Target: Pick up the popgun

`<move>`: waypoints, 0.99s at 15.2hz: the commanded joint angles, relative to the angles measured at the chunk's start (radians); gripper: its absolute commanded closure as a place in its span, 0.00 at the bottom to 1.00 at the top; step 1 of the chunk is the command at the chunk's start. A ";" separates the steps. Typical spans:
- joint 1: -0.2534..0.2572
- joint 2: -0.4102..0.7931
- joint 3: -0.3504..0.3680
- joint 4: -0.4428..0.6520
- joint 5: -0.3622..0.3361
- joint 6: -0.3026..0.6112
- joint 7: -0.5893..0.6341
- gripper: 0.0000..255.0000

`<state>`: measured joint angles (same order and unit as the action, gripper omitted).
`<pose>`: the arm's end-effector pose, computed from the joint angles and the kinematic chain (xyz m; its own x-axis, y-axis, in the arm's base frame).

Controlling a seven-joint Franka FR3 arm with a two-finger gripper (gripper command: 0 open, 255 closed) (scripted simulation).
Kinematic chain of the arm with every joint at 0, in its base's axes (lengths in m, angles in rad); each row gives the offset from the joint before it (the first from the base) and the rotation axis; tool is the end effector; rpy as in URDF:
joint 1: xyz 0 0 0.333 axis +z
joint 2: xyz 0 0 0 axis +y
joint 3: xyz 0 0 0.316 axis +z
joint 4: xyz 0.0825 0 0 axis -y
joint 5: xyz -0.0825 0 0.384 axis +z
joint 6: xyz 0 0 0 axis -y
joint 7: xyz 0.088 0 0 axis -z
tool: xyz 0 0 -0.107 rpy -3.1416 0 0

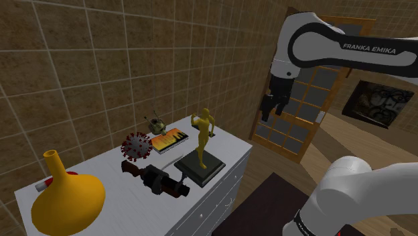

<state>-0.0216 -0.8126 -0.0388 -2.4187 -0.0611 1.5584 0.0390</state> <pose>0.2959 -0.0275 0.5678 0.9952 -0.0865 -0.0467 -0.0849 -0.9958 0.0347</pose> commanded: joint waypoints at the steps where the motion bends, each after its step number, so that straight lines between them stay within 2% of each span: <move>1: 0.000 0.000 0.000 0.000 0.000 0.000 0.000 0.00; 8: 0.070 0.143 0.063 -0.054 0.068 0.196 0.025 0.00; 15: 0.136 0.330 0.130 -0.053 0.124 0.387 0.041 0.00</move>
<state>0.1051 -0.5143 0.0813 -2.4771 0.0557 1.9168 0.0779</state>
